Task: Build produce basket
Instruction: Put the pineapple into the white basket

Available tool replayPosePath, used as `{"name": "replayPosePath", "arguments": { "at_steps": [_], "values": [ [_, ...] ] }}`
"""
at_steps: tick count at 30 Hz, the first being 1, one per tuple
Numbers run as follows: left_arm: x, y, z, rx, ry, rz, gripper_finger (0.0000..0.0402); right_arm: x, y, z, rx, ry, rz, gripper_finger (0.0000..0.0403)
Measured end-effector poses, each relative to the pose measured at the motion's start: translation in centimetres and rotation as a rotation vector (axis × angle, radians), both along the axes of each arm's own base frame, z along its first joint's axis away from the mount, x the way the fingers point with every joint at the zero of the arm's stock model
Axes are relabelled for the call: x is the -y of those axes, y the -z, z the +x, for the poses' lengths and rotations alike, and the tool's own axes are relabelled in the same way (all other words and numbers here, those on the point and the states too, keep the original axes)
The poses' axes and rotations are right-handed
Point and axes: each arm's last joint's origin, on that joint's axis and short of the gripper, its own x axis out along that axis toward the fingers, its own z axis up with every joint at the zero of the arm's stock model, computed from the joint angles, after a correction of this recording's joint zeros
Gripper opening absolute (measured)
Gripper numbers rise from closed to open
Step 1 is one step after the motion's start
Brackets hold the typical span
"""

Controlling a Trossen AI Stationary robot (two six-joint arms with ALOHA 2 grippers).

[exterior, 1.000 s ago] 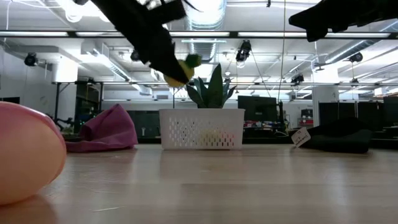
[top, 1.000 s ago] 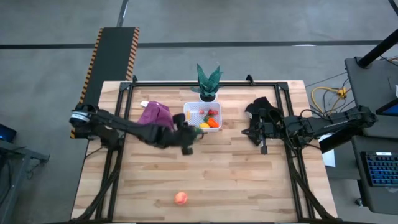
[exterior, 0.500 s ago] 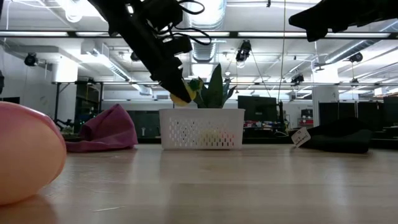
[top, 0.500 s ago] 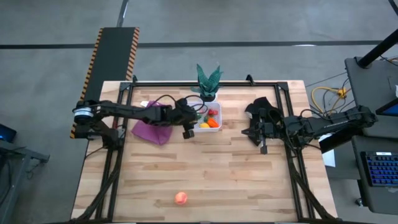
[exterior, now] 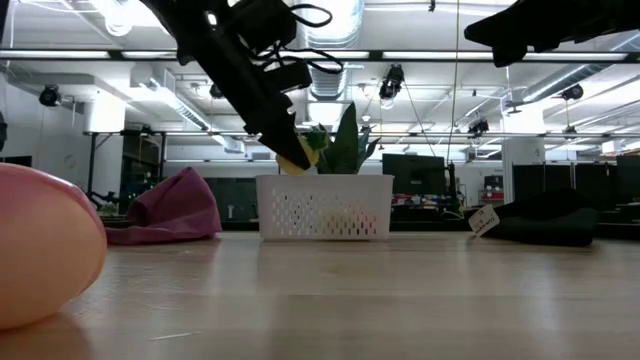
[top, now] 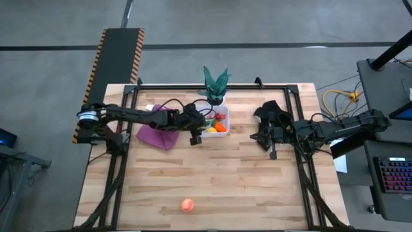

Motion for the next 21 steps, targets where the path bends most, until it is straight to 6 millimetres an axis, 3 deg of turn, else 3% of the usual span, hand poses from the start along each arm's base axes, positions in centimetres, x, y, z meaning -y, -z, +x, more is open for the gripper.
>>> {"name": "replayPosePath", "arguments": {
  "at_steps": [5,13,21],
  "values": [
    [-0.1,1.3,0.4,-0.041,-0.002,-0.005,0.0163,0.0,0.0,0.0,0.0,0.0,0.0,0.0013],
    [-0.3,1.1,0.6,-0.014,-0.006,-0.002,0.0169,0.0,0.0,0.0,0.0,0.001,0.003,0.0013],
    [-0.2,1.1,0.6,-0.013,-0.001,-0.009,0.0251,0.0,0.0,0.0,0.0,0.001,0.003,0.0013]
  ]
}}
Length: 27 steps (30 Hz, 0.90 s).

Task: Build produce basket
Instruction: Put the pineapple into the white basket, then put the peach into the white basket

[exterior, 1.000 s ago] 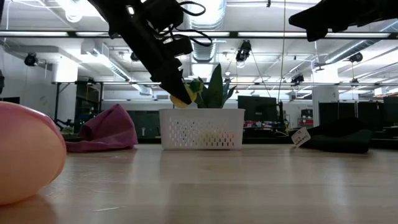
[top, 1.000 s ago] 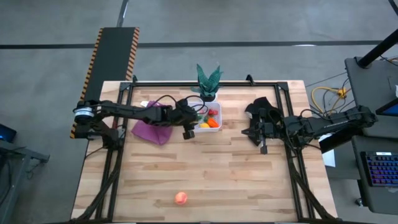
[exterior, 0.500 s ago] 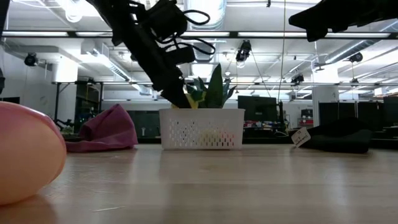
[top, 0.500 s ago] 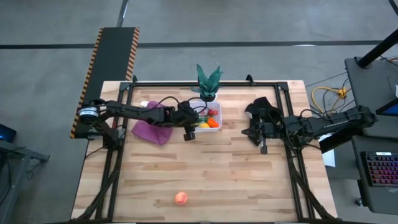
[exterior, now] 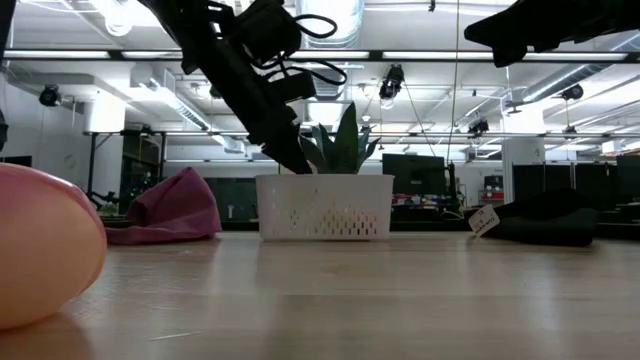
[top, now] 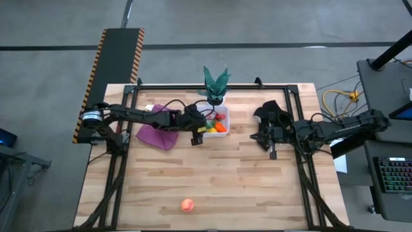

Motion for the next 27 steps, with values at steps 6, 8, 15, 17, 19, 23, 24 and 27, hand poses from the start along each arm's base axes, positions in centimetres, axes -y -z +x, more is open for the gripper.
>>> {"name": "replayPosePath", "arguments": {
  "at_steps": [6,8,15,17,19,23,24,27],
  "values": [
    [0.4,-0.9,0.4,0.028,0.044,-0.031,0.0279,0.0,0.0,0.0,0.0,0.0,-0.001,0.0013],
    [1.1,-1.7,0.4,0.04,0.109,-0.08,0.028,0.0,0.0,0.0,0.0,0.0,-0.001,0.0013],
    [7.2,-6.2,-0.3,-0.012,0.227,-0.177,0.028,0.0,0.0,0.0,-0.001,-0.002,-0.018,0.0013],
    [9.7,-7.3,-0.7,-0.028,0.232,-0.235,0.0281,0.0,0.0,0.0,0.0,-0.002,-0.017,0.0013],
    [12.4,-7.9,-1.5,-0.063,0.219,-0.267,0.0281,0.0,0.0,0.0,0.0,-0.002,-0.017,0.0013],
    [17.3,-7.7,-3.1,-0.134,0.183,-0.347,0.0281,0.0,0.0,0.0,-0.001,-0.002,-0.018,0.0013],
    [18.4,-7.5,-3.5,-0.151,0.171,-0.372,0.0281,0.0,0.0,0.0,0.0,-0.002,-0.016,0.0013],
    [21.6,-7.5,-4.4,-0.141,0.184,-0.423,0.0281,0.0,0.0,0.0,0.0,0.0,-0.01,0.0013]
  ]
}}
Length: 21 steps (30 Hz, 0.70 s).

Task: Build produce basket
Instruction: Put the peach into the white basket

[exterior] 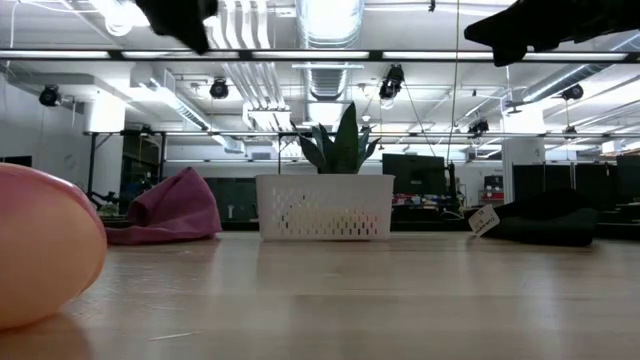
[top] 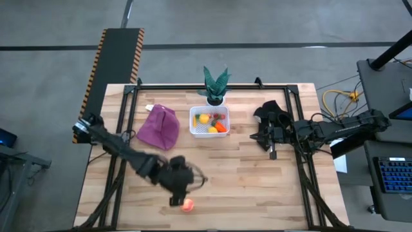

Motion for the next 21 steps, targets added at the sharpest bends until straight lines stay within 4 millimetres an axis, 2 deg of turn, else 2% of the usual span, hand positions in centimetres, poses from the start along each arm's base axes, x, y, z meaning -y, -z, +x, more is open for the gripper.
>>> {"name": "replayPosePath", "arguments": {
  "at_steps": [5,10,16,21],
  "values": [
    [3.7,1.8,-0.7,-0.058,-0.028,-0.022,0.0281,0.0,0.0,0.0,0.001,0.001,0.003,0.0013],
    [5.5,4.4,-0.2,-0.185,0.04,-0.066,0.0281,0.0,0.0,0.0,0.004,0.009,0.01,0.0013],
    [4.8,6.0,1.1,-0.307,0.04,-0.162,0.0282,0.1,-0.1,0.0,0.013,0.052,0.006,0.0013],
    [3.7,5.9,1.8,-0.34,0.011,-0.222,0.0306,0.1,-0.1,0.0,0.013,0.054,0.009,0.0013]
  ]
}}
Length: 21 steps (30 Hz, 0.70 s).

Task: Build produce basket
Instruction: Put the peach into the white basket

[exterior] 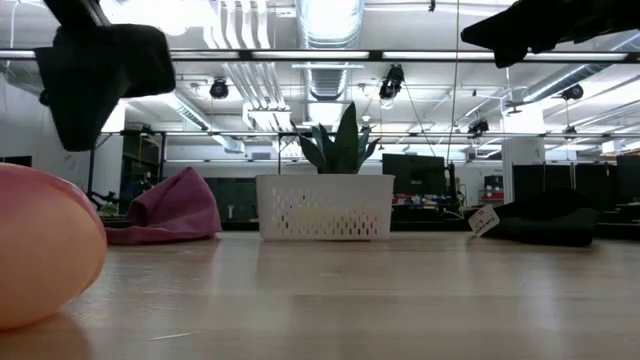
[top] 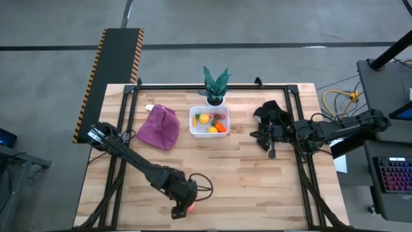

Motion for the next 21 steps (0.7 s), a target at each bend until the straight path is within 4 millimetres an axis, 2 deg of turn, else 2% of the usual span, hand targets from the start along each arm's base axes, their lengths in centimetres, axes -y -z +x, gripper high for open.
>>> {"name": "replayPosePath", "arguments": {
  "at_steps": [8,17,21],
  "values": [
    [-0.1,0.0,0.4,-0.009,-0.023,-0.048,0.0372,0.0,0.0,0.0,-0.004,0.0,-0.001,0.0013],
    [0.0,0.5,0.6,0.013,-0.109,0.009,0.0368,0.0,0.1,0.0,-0.008,0.0,-0.002,0.0013],
    [0.6,1.7,0.9,-0.005,-0.124,0.017,0.0368,0.0,0.1,0.0,-0.011,0.002,0.007,0.0013]
  ]
}}
